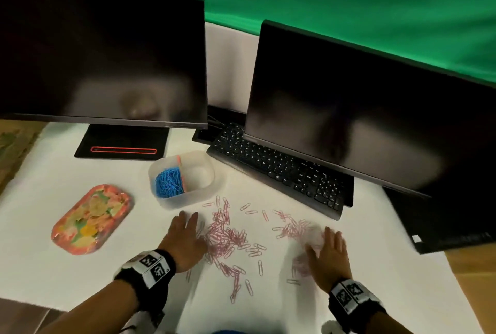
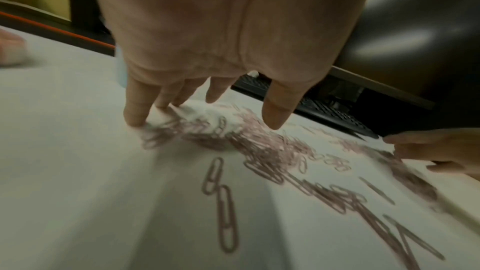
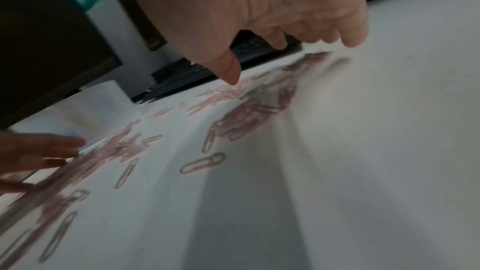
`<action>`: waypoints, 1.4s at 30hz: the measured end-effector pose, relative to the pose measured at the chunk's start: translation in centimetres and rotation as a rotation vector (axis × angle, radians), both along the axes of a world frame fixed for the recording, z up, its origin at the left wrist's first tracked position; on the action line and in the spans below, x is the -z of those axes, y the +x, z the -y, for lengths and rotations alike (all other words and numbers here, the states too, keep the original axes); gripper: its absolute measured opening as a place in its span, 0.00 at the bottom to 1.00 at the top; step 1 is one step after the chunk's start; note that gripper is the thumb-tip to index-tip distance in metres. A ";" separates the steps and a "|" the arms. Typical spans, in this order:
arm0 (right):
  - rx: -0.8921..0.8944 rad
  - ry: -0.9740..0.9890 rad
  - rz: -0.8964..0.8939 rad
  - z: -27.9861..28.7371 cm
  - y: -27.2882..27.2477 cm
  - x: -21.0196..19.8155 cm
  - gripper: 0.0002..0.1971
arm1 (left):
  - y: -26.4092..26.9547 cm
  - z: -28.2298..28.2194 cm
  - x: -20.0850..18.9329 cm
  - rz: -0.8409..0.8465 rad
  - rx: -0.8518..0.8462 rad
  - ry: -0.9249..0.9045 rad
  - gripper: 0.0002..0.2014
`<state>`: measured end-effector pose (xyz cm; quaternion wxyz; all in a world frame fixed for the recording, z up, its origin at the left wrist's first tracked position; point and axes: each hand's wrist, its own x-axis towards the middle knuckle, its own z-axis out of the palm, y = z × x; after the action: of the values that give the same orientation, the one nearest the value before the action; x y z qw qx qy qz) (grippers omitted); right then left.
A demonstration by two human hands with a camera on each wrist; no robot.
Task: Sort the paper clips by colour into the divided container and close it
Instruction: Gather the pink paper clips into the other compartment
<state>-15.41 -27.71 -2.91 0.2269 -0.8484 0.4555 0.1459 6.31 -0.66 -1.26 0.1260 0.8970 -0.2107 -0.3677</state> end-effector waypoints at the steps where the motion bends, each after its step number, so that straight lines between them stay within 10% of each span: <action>1: 0.038 -0.009 -0.014 0.1 0.0 0.3 0.39 | -0.5 0.9 0.2 0.013 0.036 0.006 0.45; 6: 0.045 0.009 0.011 -1.2 2.4 0.7 0.38 | -2.4 4.8 0.5 0.108 0.218 0.004 0.43; 16: -0.506 0.171 0.184 -5.8 4.8 -0.4 0.30 | -0.7 8.8 1.0 0.220 0.181 0.041 0.42; 26: -0.068 0.094 0.079 -0.2 -0.6 -1.4 0.38 | -3.5 7.2 0.4 0.134 0.600 -0.132 0.33; 37: -0.356 0.282 0.182 -4.8 0.3 -2.0 0.39 | -0.8 0.9 -0.7 0.227 0.165 0.186 0.60; 42: -0.482 0.046 0.034 -2.4 -2.5 -2.8 0.50 | -1.7 0.1 -0.1 0.157 0.148 0.129 0.53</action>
<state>-17.92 -25.27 -0.10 0.2125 -0.9296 0.2323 0.1917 4.60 -0.74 -1.14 0.0235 0.9111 -0.2616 -0.3177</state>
